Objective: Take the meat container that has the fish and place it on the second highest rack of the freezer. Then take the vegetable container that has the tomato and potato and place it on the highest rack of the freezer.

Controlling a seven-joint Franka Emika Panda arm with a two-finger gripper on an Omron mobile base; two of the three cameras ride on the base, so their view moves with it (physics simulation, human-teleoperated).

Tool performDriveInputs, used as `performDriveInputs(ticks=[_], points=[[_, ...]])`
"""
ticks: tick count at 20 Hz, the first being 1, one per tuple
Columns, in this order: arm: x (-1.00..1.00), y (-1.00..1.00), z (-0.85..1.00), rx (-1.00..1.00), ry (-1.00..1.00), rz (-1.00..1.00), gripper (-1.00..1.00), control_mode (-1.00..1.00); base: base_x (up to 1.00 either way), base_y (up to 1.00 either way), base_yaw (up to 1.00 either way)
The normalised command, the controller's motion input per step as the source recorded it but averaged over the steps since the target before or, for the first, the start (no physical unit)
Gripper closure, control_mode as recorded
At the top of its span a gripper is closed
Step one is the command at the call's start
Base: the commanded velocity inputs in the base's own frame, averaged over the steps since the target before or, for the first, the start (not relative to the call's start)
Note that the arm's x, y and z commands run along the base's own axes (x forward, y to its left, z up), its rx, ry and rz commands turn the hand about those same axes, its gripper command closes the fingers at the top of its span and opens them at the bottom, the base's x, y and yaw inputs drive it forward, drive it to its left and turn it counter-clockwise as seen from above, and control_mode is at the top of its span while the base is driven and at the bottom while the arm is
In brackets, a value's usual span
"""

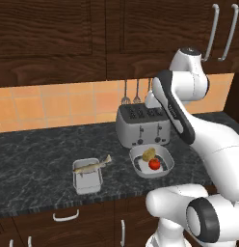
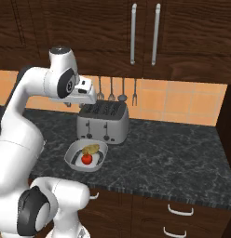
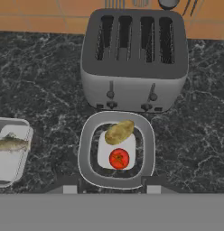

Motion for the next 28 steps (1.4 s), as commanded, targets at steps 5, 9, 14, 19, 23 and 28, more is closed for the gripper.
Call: performDriveInputs(ticks=[5,9,14,19,23,28], points=[[-0.69,0.35,-0.09,-0.01,0.03,0.09,-1.00,-1.00,0.00,0.00,0.00],[-0.97,0.78,-0.26,-0.01,0.02,0.23,-1.00,-1.00,0.00,0.00,0.00],[-0.51,0.86,-0.22,0.00,0.13,0.31,-1.00,-1.00,0.00,0.00,0.00],[-0.07,0.77,-0.59,-0.01,0.18,0.57,-1.00,-1.00,0.00,0.00,0.00],[0.00,0.77,-0.49,0.00,0.04,0.33,-1.00,-1.00,0.00,0.00,0.00],[0.53,0.78,-0.45,-0.06,-0.02,0.06,-1.00,-1.00,0.00,0.00,0.00]])
